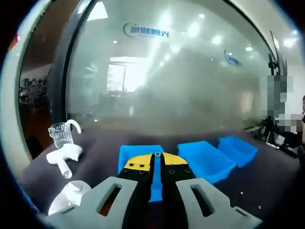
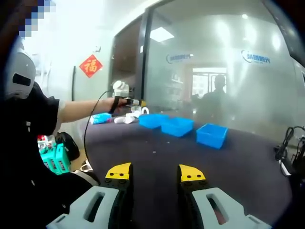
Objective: Sort the screws, nuts, and washers into the corresponding bins
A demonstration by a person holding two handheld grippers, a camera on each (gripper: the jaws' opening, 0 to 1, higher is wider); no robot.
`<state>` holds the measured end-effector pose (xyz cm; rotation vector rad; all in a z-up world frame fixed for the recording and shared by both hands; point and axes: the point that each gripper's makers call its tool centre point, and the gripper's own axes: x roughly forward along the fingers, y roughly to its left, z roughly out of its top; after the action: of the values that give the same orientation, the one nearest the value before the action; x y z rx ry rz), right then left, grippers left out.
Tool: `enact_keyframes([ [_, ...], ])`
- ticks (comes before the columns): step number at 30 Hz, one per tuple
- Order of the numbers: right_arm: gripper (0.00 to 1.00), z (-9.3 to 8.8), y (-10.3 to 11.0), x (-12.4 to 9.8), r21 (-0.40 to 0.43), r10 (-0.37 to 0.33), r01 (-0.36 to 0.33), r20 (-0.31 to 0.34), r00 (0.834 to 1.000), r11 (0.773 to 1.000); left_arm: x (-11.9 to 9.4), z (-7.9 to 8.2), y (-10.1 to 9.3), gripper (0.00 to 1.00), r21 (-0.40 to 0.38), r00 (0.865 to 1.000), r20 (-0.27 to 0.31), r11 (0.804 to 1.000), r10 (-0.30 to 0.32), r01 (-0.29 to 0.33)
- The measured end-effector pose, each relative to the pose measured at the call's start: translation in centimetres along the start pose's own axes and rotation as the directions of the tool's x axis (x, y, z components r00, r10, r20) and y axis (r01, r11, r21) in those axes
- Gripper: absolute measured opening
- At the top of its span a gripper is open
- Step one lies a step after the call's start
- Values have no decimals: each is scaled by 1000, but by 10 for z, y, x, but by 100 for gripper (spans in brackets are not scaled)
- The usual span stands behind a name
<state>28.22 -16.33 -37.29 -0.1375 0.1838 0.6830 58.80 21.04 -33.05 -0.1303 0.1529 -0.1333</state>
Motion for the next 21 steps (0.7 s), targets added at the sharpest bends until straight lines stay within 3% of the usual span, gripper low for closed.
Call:
enact_keyframes([
  [1,33,0,0,0,0,-1,1,0,1000,1000,3,0,1,1,-12,1000,-1,1000,6,-6],
  [5,33,-1,-1,-1,-1,-3,3,-5,1000,1000,15,-1,4,1,66,999,-9,997,40,-39],
  [13,33,-1,-2,-2,0,-4,4,-6,1000,1000,20,-8,2,1,90,998,-32,995,54,-51],
  [15,33,-1,-2,-3,0,-4,4,-5,1000,1000,19,-8,2,5,94,998,-30,994,59,-56],
  [18,33,-1,-2,-3,0,-6,6,-4,1000,1000,13,-8,1,20,98,998,-31,994,55,-51],
  [21,33,-1,-1,-3,0,-3,3,-2,1000,1000,7,-10,-2,20,91,998,-44,995,35,-30],
])
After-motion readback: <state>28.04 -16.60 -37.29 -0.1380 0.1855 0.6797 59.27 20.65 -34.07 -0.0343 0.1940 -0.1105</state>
